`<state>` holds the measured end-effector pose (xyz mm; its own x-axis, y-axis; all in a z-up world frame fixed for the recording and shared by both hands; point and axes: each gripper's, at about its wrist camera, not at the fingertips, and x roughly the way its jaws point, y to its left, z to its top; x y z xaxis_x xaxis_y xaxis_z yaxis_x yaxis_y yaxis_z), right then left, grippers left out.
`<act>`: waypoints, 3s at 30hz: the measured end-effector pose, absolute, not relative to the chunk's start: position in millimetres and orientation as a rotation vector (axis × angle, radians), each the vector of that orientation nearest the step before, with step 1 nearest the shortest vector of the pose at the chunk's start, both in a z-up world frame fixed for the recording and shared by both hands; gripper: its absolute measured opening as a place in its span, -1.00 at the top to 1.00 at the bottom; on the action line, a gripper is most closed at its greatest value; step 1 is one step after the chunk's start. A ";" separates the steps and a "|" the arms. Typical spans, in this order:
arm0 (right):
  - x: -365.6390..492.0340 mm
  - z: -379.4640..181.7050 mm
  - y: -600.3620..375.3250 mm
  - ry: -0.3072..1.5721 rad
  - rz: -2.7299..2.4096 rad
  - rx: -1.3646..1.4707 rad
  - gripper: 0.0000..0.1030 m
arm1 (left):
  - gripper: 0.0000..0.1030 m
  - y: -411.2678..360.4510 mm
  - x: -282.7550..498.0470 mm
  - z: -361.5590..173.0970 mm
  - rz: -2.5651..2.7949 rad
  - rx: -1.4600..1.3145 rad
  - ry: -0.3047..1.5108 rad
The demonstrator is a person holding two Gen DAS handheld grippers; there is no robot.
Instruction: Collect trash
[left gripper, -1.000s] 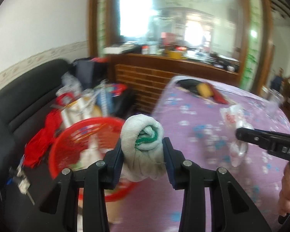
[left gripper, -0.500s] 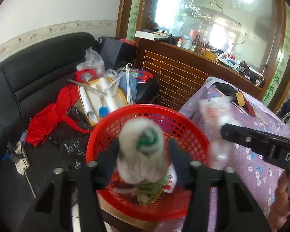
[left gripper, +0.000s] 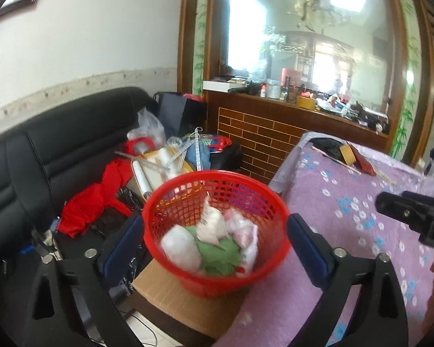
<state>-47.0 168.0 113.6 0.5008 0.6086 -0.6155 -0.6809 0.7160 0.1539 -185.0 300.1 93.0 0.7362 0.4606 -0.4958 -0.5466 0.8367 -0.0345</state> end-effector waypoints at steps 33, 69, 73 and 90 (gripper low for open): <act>-121.1 80.1 15.1 0.578 0.371 -0.287 -0.87 | -0.97 197.3 -188.4 61.7 0.606 0.036 0.582; -123.9 72.8 22.3 0.601 0.383 -0.296 -0.87 | -0.97 195.9 -188.2 54.0 0.584 0.036 0.593; -123.9 72.6 22.3 0.602 0.384 -0.296 -0.87 | -0.97 195.9 -188.0 53.9 0.585 0.036 0.593; -125.5 66.9 21.8 0.611 0.385 -0.295 -0.87 | -0.97 198.6 -188.7 53.2 0.587 0.035 0.600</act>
<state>-125.5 21.8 66.9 0.7526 0.2612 -0.6045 -0.4324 0.8883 -0.1546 -188.7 198.6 53.2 0.6681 0.5304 -0.5219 -0.5105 0.8370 0.1972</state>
